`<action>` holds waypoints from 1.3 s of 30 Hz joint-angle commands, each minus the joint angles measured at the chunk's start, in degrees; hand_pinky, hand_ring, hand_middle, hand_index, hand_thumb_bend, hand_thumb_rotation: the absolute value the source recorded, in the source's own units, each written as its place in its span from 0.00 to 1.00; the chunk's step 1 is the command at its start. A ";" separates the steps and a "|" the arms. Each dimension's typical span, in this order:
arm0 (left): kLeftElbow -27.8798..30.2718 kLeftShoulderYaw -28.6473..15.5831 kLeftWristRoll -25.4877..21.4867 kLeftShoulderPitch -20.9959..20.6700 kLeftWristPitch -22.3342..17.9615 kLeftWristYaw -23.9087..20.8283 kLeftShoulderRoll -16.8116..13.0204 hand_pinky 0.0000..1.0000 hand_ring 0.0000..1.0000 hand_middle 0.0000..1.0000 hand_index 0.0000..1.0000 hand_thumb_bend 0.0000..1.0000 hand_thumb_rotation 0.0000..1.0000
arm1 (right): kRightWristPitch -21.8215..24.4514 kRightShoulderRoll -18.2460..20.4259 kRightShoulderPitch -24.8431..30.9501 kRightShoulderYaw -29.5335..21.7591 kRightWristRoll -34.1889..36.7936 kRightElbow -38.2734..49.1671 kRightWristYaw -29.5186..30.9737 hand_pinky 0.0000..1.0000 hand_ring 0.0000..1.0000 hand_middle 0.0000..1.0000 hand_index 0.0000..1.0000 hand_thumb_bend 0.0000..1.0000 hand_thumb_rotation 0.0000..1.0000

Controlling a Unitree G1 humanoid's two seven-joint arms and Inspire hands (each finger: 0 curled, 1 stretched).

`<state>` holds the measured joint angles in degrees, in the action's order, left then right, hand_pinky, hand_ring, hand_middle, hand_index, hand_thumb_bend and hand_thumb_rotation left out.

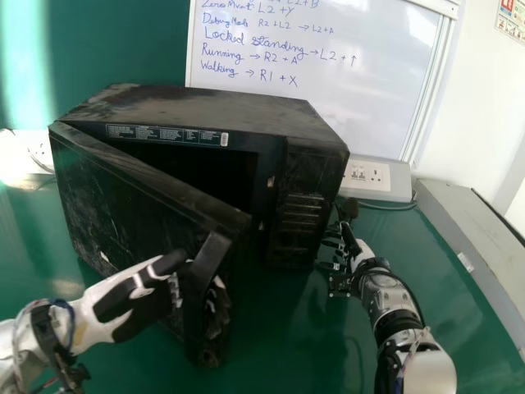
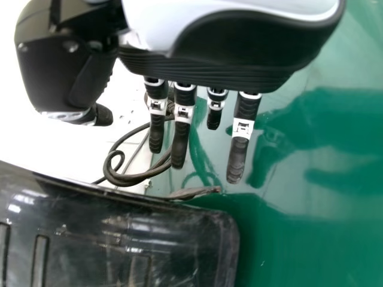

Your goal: Open the door of oven

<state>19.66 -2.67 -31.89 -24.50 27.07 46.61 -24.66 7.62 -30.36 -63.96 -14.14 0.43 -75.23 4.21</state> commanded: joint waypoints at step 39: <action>-10.86 -14.91 -8.35 -2.31 0.82 21.99 -29.51 0.02 0.42 0.48 0.49 0.50 0.00 | -0.27 -1.06 0.90 -0.03 -0.28 -0.28 -0.83 0.44 0.54 0.71 0.80 0.55 0.35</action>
<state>11.78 -14.37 -42.52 -25.05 29.90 71.18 -52.77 7.50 -30.78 -63.88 -13.82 -0.12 -75.23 3.63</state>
